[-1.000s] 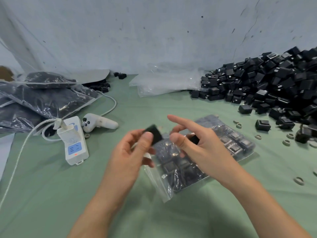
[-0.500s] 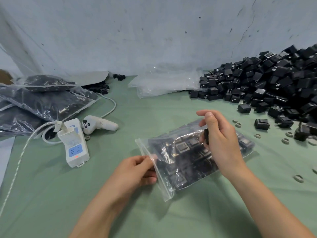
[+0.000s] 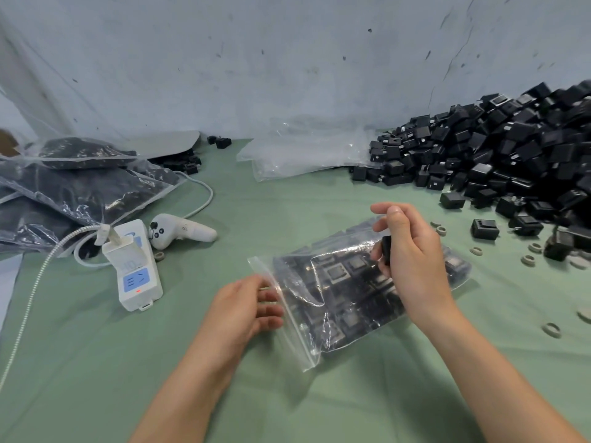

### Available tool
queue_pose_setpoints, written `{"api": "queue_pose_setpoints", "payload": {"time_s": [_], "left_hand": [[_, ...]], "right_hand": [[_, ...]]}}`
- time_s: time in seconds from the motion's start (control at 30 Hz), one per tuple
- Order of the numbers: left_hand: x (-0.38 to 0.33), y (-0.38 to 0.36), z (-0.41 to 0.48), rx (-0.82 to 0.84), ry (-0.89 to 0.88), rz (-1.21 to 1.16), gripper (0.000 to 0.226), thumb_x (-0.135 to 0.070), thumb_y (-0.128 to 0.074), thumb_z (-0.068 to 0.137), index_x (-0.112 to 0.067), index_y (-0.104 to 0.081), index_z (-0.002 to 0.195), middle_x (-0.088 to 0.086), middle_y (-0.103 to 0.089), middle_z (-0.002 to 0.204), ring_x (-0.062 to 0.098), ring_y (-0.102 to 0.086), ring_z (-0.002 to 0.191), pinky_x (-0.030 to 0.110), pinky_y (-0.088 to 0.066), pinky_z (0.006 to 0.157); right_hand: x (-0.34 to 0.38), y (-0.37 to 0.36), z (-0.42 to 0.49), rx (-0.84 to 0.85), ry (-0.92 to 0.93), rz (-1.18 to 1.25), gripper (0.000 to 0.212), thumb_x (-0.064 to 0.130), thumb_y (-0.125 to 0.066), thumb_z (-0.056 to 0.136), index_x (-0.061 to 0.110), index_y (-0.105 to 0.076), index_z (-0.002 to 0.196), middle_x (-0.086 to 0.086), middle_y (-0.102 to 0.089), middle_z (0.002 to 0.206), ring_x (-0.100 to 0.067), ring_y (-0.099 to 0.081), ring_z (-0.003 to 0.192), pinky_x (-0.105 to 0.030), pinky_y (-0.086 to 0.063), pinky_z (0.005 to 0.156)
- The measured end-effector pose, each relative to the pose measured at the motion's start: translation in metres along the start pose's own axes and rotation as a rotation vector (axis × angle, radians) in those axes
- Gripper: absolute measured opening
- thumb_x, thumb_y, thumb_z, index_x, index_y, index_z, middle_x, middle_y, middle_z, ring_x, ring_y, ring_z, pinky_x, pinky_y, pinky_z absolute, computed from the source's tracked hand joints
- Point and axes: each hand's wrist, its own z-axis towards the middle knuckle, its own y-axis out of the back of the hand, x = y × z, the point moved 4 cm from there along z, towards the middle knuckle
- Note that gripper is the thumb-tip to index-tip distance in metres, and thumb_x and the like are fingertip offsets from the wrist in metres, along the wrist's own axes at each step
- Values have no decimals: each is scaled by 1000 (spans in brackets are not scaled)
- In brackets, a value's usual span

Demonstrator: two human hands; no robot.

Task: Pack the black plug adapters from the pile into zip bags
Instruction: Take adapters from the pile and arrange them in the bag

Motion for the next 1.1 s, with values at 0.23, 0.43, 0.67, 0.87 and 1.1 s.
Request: {"api": "queue_pose_setpoints", "payload": {"time_s": [0.23,0.43,0.67,0.87,1.1], "left_hand": [[1,-12,-7,30,-185,303,37,-57,-66,80,-21,-75,83,-9,-72,74,7,-63,64,21,-50,65],[-3,-21,-8,-35,-303,368,7,-22,-67,93,-27,-72,90,-18,-73,73,-9,-64,66,3,-43,60],[-3,-16,-6,-87,-282,288,8,-20,-67,93,-19,-74,90,-4,-76,79,3,-66,72,10,-47,68],[-4,-19,-12,-60,-194,81,7,-9,-65,94,-9,-72,94,5,-77,82,12,-73,69,22,-59,67],[-6,-24,-15,-10,-136,-71,8,-7,-60,96,-2,-65,99,14,-77,87,22,-76,77,23,-60,63]], "right_hand": [[-3,-1,1,-2,11,-25,26,33,-41,106,37,-66,98,12,-59,84,-10,-55,55,-22,-39,47],[-6,-2,1,0,25,-71,25,36,-41,105,39,-66,99,14,-61,84,-11,-57,57,-30,-40,55],[-6,1,3,-21,34,-69,25,35,-41,105,38,-65,100,16,-61,81,-8,-56,57,-28,-38,51],[-5,12,5,41,190,-439,20,33,-46,103,35,-66,104,17,-63,87,-3,-59,72,-27,-44,67],[-8,1,-5,218,381,-1121,24,45,-48,99,34,-68,107,12,-53,99,-17,-62,70,-32,-46,57]]}}
